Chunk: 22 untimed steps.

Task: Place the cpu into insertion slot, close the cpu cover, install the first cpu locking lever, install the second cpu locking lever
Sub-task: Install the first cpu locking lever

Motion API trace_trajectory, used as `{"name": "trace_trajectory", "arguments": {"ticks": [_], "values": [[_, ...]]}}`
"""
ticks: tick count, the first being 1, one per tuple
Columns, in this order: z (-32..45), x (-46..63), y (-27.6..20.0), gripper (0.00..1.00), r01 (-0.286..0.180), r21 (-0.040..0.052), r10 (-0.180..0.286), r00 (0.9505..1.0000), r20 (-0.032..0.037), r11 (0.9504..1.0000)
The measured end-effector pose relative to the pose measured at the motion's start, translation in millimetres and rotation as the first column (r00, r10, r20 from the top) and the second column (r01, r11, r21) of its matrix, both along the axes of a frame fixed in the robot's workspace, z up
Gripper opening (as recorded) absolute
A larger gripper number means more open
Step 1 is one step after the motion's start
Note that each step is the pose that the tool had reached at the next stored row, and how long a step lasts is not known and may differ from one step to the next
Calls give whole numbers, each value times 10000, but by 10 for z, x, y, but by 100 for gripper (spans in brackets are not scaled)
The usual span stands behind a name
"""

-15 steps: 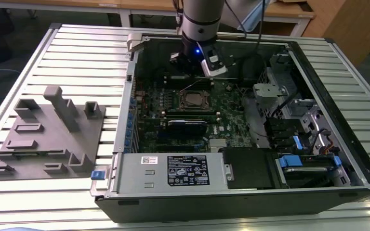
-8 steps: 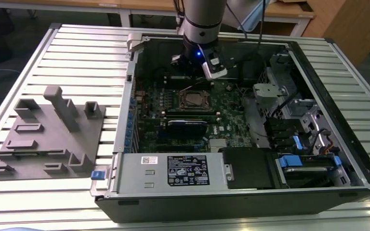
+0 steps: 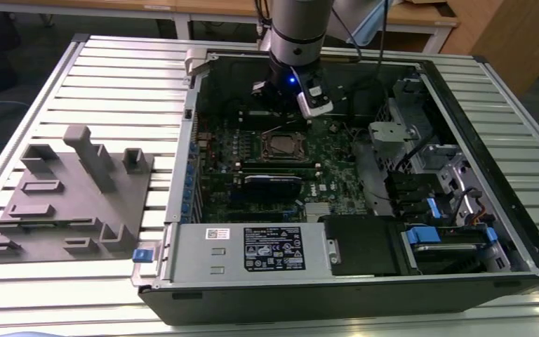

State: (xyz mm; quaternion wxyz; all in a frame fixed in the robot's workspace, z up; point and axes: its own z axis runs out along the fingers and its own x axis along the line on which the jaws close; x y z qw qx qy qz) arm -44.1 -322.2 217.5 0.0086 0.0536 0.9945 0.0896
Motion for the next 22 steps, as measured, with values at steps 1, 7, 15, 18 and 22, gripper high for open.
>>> {"name": "trace_trajectory", "arguments": {"ticks": [1,7,15,18,22], "values": [[0,1,0,11,-1,4,1,10000,1,10000],[-5,43,0,11,-2,16,2,10000,0,10000],[-6,44,0,11,0,365,0,10000,1,9993],[-7,45,-6,11,-1,363,1,10000,0,9993],[-8,45,-24,11,3,353,-3,10000,0,9994]]}}
